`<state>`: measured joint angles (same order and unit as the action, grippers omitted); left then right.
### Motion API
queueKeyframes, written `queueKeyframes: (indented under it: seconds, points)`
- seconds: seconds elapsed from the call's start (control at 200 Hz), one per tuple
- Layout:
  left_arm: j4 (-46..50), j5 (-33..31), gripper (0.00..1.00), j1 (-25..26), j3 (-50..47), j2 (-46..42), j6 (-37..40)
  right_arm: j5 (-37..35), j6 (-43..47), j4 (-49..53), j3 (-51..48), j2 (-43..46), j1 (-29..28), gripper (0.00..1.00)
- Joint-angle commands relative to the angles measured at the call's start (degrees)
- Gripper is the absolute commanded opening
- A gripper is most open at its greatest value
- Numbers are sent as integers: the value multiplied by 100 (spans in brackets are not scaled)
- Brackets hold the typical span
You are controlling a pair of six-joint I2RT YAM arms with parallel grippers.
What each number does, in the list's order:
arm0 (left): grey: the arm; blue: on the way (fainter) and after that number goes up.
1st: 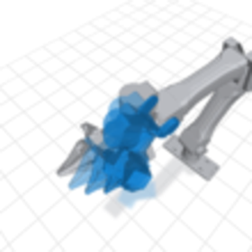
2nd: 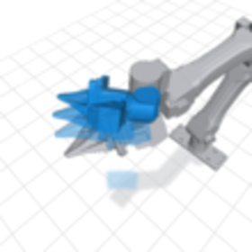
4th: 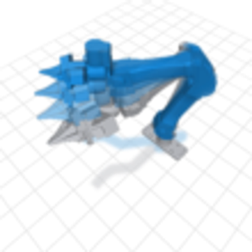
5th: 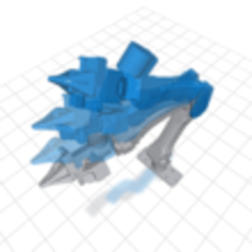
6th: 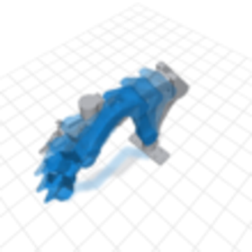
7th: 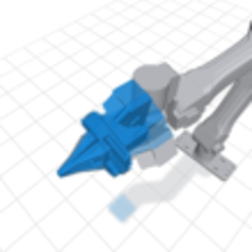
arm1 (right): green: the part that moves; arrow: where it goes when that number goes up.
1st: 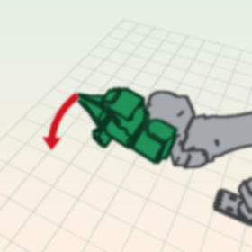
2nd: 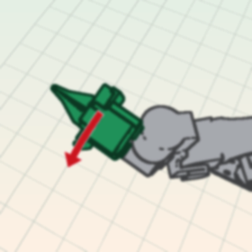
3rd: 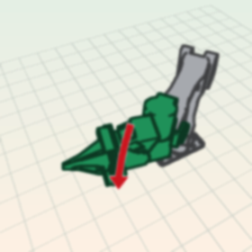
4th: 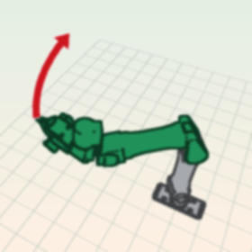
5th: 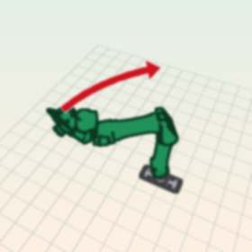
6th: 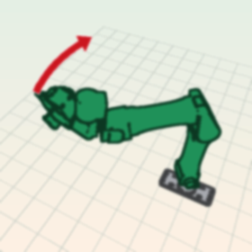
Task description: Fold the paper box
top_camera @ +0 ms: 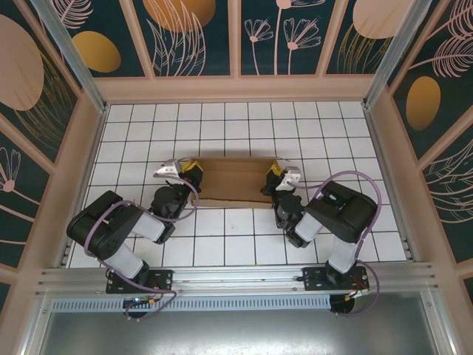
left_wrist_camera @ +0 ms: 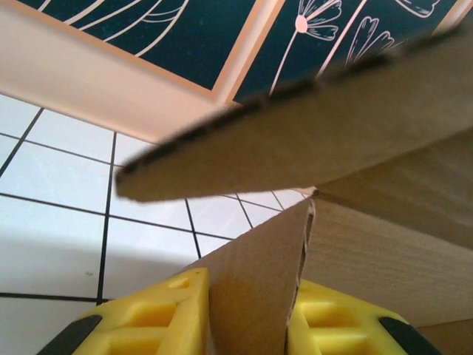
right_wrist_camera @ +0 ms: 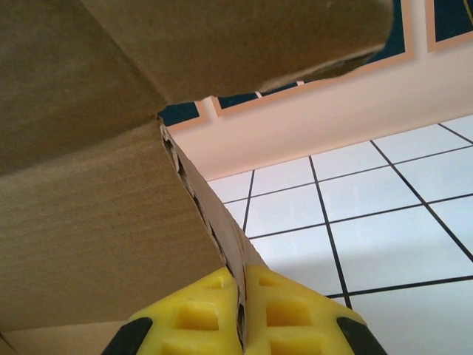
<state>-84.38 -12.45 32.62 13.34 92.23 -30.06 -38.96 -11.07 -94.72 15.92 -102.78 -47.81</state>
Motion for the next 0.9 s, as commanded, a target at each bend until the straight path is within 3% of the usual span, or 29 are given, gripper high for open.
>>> queueKeyframes:
  seconds: [0.0, 0.19, 0.585, 0.721, 0.896]
  points:
    - [369, 368, 26, 143, -254, 66, 77, 344, -227, -347, -323, -182, -183, 2]
    - [258, 319, 26, 141, -376, 188, 62, 306, -282, -346, -469, -172, -322, 7]
    - [807, -112, 24, 146, -306, -29, 209, 470, 287, -311, -1018, 871, -349, 47]
    - [861, -180, 24, 147, -237, 6, 230, 790, 424, -276, -1229, 1196, -351, 53]
    - [1273, -383, 22, 142, -37, -3, 203, 1357, 305, 18, -1595, 1764, -508, 53]
